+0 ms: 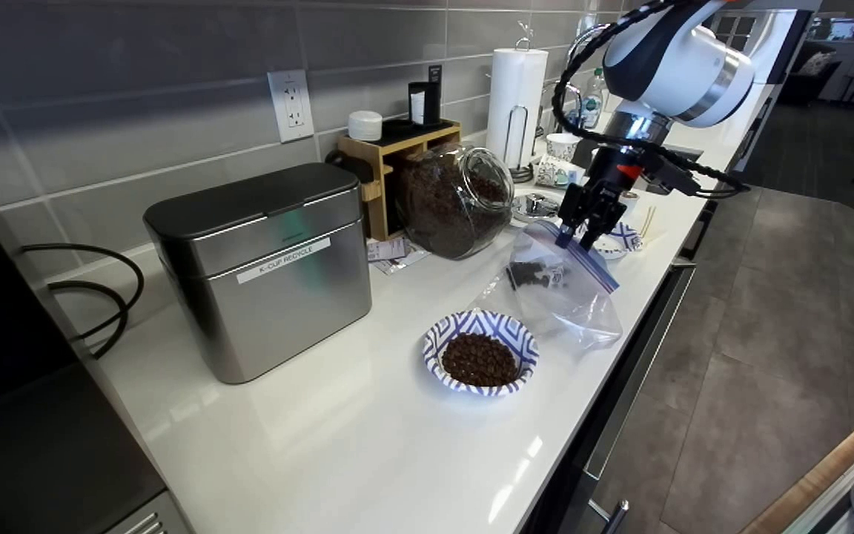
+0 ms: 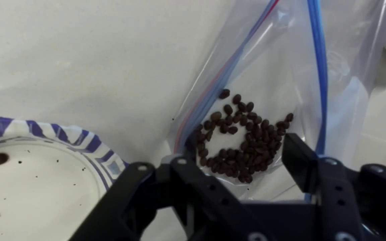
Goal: Place some of the clear bag contents on the empty paper plate
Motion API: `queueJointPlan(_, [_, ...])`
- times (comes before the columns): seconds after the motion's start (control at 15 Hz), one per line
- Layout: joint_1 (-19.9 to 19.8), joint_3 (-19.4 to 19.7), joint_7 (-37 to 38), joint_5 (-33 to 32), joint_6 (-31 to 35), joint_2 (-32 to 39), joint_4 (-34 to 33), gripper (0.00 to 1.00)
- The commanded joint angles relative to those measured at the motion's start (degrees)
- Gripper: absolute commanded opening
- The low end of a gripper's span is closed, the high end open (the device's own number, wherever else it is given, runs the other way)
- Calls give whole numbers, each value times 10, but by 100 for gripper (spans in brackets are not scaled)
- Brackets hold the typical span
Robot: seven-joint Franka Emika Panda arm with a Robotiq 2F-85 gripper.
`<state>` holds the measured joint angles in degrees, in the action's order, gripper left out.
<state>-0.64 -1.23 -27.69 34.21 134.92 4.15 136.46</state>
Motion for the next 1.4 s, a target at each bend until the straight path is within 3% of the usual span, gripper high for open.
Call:
queueJointPlan(0.0, [3, -4, 21, -14, 13, 4, 1, 99])
queueJointPlan(0.13, [3, -5, 24, -15, 13, 5, 1, 100])
queueJointPlan(0.2, [4, -6, 24, -14, 12, 6, 0, 72])
queueJointPlan(0.33, [4, -8, 22, -12, 14, 10, -1, 72])
queueJointPlan(0.93, [18, -27, 44, -21, 84, 40, -7, 4])
queueJointPlan(1.0, [19, -31, 46, -19, 96, 44, -8, 0])
queueJointPlan(1.33, [22, -52, 64, -12, 154, 64, -10, 0])
